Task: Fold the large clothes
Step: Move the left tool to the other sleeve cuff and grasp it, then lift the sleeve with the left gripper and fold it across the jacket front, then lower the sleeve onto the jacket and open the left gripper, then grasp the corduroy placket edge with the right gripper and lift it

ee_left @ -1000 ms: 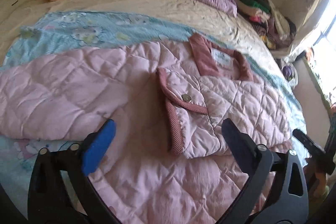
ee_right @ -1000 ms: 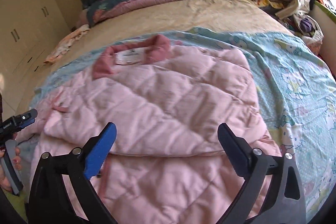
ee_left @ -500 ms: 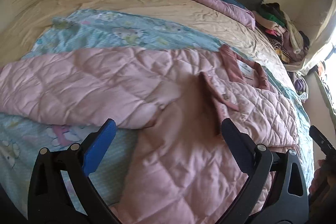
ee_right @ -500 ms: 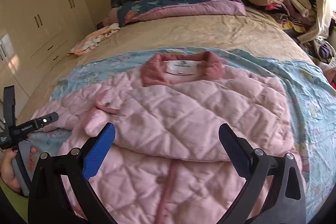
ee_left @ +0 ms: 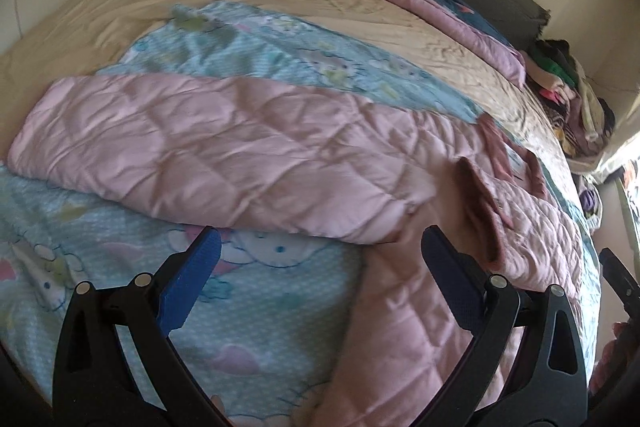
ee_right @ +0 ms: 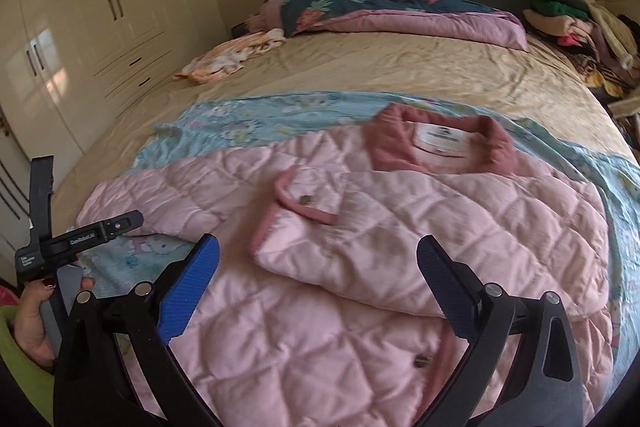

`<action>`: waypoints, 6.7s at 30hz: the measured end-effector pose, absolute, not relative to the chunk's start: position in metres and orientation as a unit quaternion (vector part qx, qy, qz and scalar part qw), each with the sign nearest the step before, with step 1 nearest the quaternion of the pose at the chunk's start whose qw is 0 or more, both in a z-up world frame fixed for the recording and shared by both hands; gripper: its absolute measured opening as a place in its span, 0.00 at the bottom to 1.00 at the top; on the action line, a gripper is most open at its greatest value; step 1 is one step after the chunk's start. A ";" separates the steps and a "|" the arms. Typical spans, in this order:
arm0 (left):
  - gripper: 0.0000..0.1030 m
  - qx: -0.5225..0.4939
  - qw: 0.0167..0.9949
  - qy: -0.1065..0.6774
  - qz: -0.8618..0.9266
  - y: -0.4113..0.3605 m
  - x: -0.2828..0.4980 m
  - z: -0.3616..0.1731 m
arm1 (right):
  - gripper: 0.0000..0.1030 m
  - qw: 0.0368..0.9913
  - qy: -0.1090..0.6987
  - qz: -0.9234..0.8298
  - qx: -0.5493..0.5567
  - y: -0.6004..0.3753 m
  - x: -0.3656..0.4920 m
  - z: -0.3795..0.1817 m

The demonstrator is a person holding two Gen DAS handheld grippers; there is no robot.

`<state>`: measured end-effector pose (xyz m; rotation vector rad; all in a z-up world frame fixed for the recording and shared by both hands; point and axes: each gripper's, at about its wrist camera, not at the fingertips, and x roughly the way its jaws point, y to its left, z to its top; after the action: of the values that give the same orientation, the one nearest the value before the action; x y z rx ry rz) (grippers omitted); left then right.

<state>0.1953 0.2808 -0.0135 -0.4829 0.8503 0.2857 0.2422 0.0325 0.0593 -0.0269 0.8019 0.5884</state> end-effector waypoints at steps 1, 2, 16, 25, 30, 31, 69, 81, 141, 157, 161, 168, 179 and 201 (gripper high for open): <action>0.91 -0.234 0.872 0.407 0.141 0.287 0.193 -0.015 | 0.96 0.878 0.385 0.285 -0.016 0.038 0.242 0.060; 0.91 -0.236 0.870 0.407 0.148 0.292 0.191 -0.018 | 0.96 0.877 0.384 0.288 -0.020 0.046 0.242 0.060; 0.91 -0.280 0.849 0.395 0.212 0.363 0.165 -0.045 | 0.96 0.853 0.398 0.335 -0.051 0.130 0.237 0.047; 0.91 -0.323 0.829 0.380 0.254 0.413 0.156 -0.066 | 0.96 0.843 0.407 0.347 -0.057 0.157 0.238 0.036; 0.91 -0.345 0.818 0.370 0.273 0.438 0.153 -0.074 | 0.96 0.840 0.412 0.347 -0.058 0.161 0.240 0.029; 0.91 -0.350 0.816 0.368 0.277 0.444 0.153 -0.075 | 0.96 0.840 0.413 0.347 -0.058 0.161 0.240 0.028; 0.08 -0.199 0.948 0.193 0.153 0.301 0.197 0.181 | 0.96 0.889 0.378 0.248 0.067 -0.037 0.224 0.067; 0.08 -0.134 0.967 0.199 0.086 0.196 0.220 0.192 | 0.96 0.906 0.351 0.208 0.112 -0.115 0.202 0.079; 0.66 0.191 0.875 0.425 -0.133 -0.087 0.249 -0.042 | 0.96 0.903 0.357 0.046 0.235 -0.290 0.199 0.015; 0.91 0.055 0.909 0.409 -0.060 0.037 0.247 0.011 | 0.96 0.863 0.429 0.112 0.243 -0.221 0.228 -0.009; 0.91 0.024 0.919 0.392 -0.022 0.079 0.248 0.024 | 0.96 0.848 0.446 0.121 0.259 -0.206 0.241 -0.021; 0.91 -0.006 0.926 0.377 0.033 0.136 0.244 0.031 | 0.78 0.834 0.476 0.104 0.259 -0.191 0.249 -0.045; 0.91 -0.056 0.922 0.379 0.059 0.180 0.245 0.022 | 0.15 0.900 0.377 0.155 0.156 -0.168 0.235 0.013; 0.91 -0.044 0.925 0.376 0.018 0.148 0.288 0.027 | 0.13 0.930 0.336 0.139 0.044 -0.187 0.295 0.026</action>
<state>0.2880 0.1478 0.0274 -0.0905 0.7716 0.0374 0.2946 -0.1870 0.0263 0.0896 0.6890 0.2840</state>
